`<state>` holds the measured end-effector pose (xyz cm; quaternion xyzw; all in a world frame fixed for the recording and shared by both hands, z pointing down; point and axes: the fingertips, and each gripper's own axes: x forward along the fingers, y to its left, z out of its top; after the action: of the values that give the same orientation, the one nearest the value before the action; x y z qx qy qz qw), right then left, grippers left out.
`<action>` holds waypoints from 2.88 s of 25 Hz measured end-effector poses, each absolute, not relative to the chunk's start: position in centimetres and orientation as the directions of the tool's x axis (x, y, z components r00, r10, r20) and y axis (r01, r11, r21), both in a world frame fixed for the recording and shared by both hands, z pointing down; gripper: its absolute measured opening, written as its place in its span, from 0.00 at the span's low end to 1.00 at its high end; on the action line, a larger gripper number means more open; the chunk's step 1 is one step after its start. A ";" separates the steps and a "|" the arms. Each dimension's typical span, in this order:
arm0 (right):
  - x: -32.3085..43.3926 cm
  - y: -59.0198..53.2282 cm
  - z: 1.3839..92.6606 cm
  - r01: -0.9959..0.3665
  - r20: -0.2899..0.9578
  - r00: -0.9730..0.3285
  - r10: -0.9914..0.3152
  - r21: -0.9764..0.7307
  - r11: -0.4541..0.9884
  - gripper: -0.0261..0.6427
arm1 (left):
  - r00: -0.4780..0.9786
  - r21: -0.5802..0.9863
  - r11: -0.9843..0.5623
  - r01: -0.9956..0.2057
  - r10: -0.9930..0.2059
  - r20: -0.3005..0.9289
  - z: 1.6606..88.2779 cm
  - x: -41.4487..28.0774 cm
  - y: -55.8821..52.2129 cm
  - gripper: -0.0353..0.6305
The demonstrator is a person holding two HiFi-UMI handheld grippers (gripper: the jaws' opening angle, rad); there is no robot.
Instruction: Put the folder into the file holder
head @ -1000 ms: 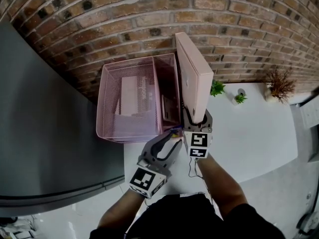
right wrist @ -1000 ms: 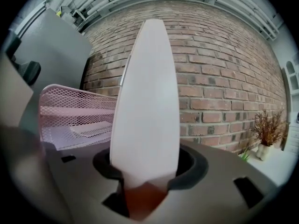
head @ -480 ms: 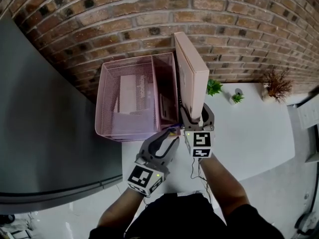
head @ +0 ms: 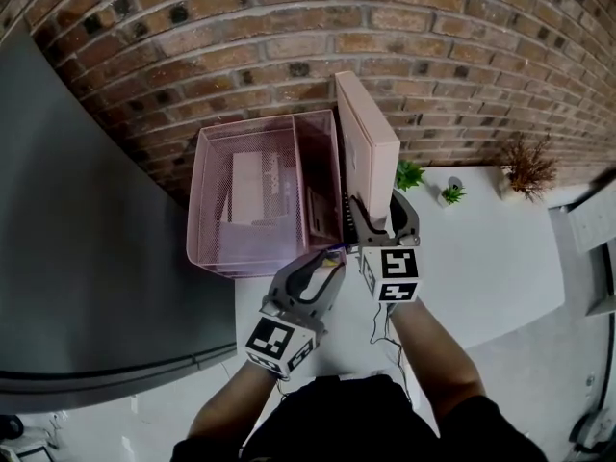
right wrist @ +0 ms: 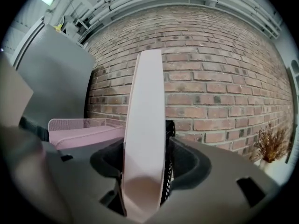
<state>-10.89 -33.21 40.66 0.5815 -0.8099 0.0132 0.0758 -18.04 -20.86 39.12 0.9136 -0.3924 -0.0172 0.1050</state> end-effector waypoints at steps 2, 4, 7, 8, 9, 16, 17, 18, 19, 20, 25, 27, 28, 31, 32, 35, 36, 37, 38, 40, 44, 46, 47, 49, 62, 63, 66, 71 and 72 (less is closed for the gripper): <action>-10.9 -33.4 39.9 -0.945 0.135 -0.313 -0.940 0.053 0.322 0.44 | 0.695 0.192 -0.677 -0.710 -0.717 0.043 39.2 -18.2 -20.8 0.25; -10.9 -33.7 39.1 -0.946 0.135 -0.311 -0.941 0.051 0.320 0.43 | 0.698 0.188 -0.680 -0.708 -0.715 0.039 39.1 -18.3 -20.8 0.25; -10.9 -34.0 38.5 -0.948 0.155 -0.303 -0.940 0.050 0.314 0.40 | 0.695 0.208 -0.674 -0.709 -0.717 0.044 38.8 -18.3 -20.8 0.25; -10.9 -34.1 38.5 -0.949 0.165 -0.299 -0.940 0.048 0.311 0.38 | 0.695 0.211 -0.673 -0.709 -0.718 0.043 38.7 -18.3 -20.8 0.25; -10.8 -34.2 38.5 -0.950 0.173 -0.296 -0.939 0.047 0.309 0.37 | 0.696 0.210 -0.674 -0.708 -0.717 0.042 38.7 -18.3 -20.8 0.25; -10.0 -34.1 38.3 -0.960 0.148 -0.275 -0.950 0.008 0.279 0.29 | 0.703 0.186 -0.686 -0.703 -0.711 0.033 38.9 -18.8 -20.7 0.25; -9.9 -34.1 38.2 -0.962 0.138 -0.268 -0.953 0.021 0.274 0.28 | 0.703 0.184 -0.687 -0.703 -0.710 0.031 38.9 -18.8 -20.8 0.25; -9.9 -34.0 38.0 -0.963 0.126 -0.262 -0.957 0.033 0.268 0.28 | 0.704 0.185 -0.688 -0.702 -0.710 0.031 38.9 -18.9 -20.8 0.25; -9.8 -33.9 37.9 -0.964 0.111 -0.256 -0.960 0.039 0.262 0.27 | 0.705 0.187 -0.688 -0.701 -0.709 0.033 38.9 -18.9 -20.8 0.25; -9.7 -33.7 37.7 -0.966 0.093 -0.252 -0.963 0.037 0.256 0.27 | 0.706 0.190 -0.689 -0.700 -0.707 0.036 38.9 -18.9 -20.8 0.25; -9.4 -33.2 36.3 -0.970 -0.025 -0.244 -0.969 -0.010 0.244 0.26 | 0.709 0.196 -0.690 -0.697 -0.703 0.048 39.1 -18.9 -20.7 0.25; -9.5 -33.2 35.9 -0.970 -0.067 -0.240 -0.968 -0.024 0.242 0.26 | 0.709 0.200 -0.688 -0.698 -0.703 0.056 39.2 -18.9 -20.6 0.25; -9.5 -33.3 35.8 -0.970 -0.082 -0.238 -0.968 -0.032 0.242 0.26 | 0.709 0.202 -0.687 -0.698 -0.703 0.058 39.2 -18.9 -20.5 0.25; -9.5 -33.8 36.1 -0.970 -0.104 -0.233 -0.967 -0.046 0.239 0.26 | 0.706 0.207 -0.683 -0.701 -0.705 0.063 39.3 -19.0 -20.5 0.25; -9.5 -34.0 36.4 -0.970 -0.104 -0.232 -0.967 -0.049 0.238 0.26 | 0.705 0.207 -0.681 -0.702 -0.707 0.066 39.3 -19.1 -20.5 0.25; -9.5 -34.5 37.4 -0.970 -0.104 -0.228 -0.968 -0.058 0.235 0.26 | 0.699 0.208 -0.675 -0.708 -0.711 0.074 39.4 -19.3 -20.7 0.25; -9.5 -34.5 37.6 -0.970 -0.107 -0.229 -0.968 -0.056 0.235 0.26 | 0.698 0.209 -0.673 -0.710 -0.712 0.076 39.5 -19.4 -20.7 0.25; -9.5 -34.5 37.7 -0.970 -0.111 -0.229 -0.967 -0.054 0.236 0.26 | 0.697 0.210 -0.671 -0.711 -0.713 0.079 39.6 -19.4 -20.8 0.25; -9.6 -34.5 37.8 -0.970 -0.115 -0.230 -0.966 -0.052 0.238 0.26 | 0.696 0.212 -0.670 -0.712 -0.714 0.081 39.7 -19.5 -20.8 0.25; -9.7 -34.6 37.7 -0.970 -0.120 -0.231 -0.966 -0.055 0.238 0.26 | 0.694 0.215 -0.667 -0.713 -0.715 0.084 39.9 -19.5 -21.0 0.25; -9.3 -34.9 36.4 -0.969 -0.151 -0.228 -0.962 -0.059 0.239 0.25 | 0.697 0.223 -0.668 -0.710 -0.713 0.083 40.1 -19.3 -21.0 0.25; -9.4 -35.0 36.3 -0.969 -0.160 -0.229 -0.960 -0.054 0.241 0.25 | 0.698 0.227 -0.668 -0.709 -0.712 0.084 40.2 -19.3 -21.0 0.25; -9.4 -35.0 36.6 -0.969 -0.161 -0.228 -0.960 -0.055 0.240 0.25 | 0.699 0.228 -0.669 -0.708 -0.710 0.086 40.3 -19.3 -21.0 0.25; -9.4 -35.0 37.1 -0.970 -0.163 -0.225 -0.961 -0.058 0.237 0.25 | 0.702 0.228 -0.672 -0.705 -0.706 0.090 40.4 -19.1 -20.9 0.25; -9.8 -35.1 37.6 -0.965 -0.116 -0.255 -0.960 -0.034 0.261 0.31 | 0.711 0.232 -0.678 -0.698 -0.694 0.112 40.9 -19.0 -20.9 0.25; -9.9 -35.2 37.7 -0.964 -0.101 -0.260 -0.960 -0.032 0.265 0.32 | 0.713 0.226 -0.680 -0.698 -0.688 0.131 41.0 -19.0 -20.9 0.25; -10.0 -35.4 37.7 -0.959 -0.055 -0.280 -0.958 -0.022 0.282 0.33 | 0.714 0.231 -0.680 -0.696 -0.689 0.124 40.8 -18.9 -21.0 0.25; -10.0 -36.0 37.7 -0.952 0.019 -0.307 -0.952 -0.027 0.306 0.35 | 0.716 0.224 -0.683 -0.695 -0.686 0.132 40.7 -18.8 -21.0 0.25; -10.0 -36.1 37.7 -0.951 0.030 -0.307 -0.951 -0.033 0.306 0.36 | 0.716 0.223 -0.683 -0.695 -0.686 0.132 40.7 -18.7 -21.0 0.25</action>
<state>-9.99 -36.09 37.73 0.5885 -0.8082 0.0221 0.0023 -18.72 -21.01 40.68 0.9172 -0.3764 0.0187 0.1293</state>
